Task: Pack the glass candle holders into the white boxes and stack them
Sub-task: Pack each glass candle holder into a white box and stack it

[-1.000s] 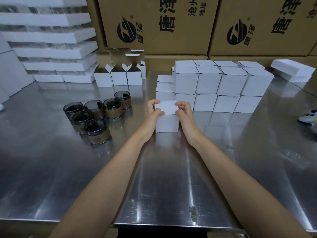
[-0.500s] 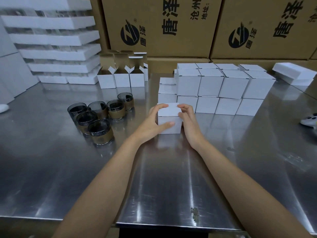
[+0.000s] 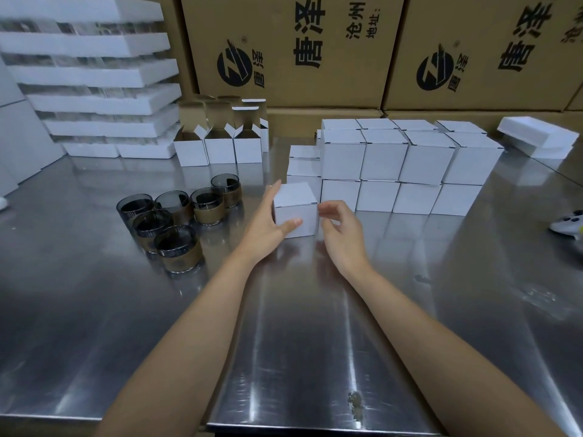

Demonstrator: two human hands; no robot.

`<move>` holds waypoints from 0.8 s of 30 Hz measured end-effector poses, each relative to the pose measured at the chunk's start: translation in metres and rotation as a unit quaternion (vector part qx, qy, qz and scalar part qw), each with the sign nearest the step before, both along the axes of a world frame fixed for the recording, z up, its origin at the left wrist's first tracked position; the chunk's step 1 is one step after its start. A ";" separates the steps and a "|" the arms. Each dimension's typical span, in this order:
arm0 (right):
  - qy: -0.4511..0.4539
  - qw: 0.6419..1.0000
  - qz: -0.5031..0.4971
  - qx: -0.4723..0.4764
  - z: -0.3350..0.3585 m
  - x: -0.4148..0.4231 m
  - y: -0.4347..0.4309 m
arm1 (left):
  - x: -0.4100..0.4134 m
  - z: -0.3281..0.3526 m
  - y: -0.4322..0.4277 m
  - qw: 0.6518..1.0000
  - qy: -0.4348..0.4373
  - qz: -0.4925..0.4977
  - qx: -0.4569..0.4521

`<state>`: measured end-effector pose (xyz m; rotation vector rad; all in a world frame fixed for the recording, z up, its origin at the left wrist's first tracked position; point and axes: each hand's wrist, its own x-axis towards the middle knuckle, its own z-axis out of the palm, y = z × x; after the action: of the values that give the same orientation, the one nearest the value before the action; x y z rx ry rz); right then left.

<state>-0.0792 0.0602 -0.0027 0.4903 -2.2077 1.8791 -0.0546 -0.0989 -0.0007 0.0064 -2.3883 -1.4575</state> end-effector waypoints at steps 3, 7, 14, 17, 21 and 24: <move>0.022 0.999 -0.020 0.017 -0.001 -0.001 0.000 | -0.011 0.001 0.007 1.000 -0.009 0.028 -0.008; 0.065 0.993 -0.045 0.088 -0.002 -0.006 -0.002 | -0.019 -0.002 0.009 0.998 0.013 0.045 -0.048; 0.097 0.961 -0.091 0.244 -0.005 -0.021 -0.011 | -0.029 -0.005 0.015 0.992 0.012 0.078 -0.095; 0.079 0.947 -0.086 0.300 -0.006 -0.025 -0.014 | -0.036 -0.006 0.019 0.987 -0.003 0.109 -0.116; 0.075 0.915 -0.075 0.389 -0.006 -0.028 -0.018 | -0.047 -0.006 0.024 0.977 -0.011 0.150 -0.154; 0.063 0.905 -0.070 0.414 -0.005 -0.029 -0.018 | -0.053 -0.007 0.026 0.969 -0.012 0.174 -0.173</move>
<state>-0.1077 0.0418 -0.0075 0.5275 -2.7710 0.7290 -0.1079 -0.0729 -0.0077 0.3431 -2.4722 -0.8793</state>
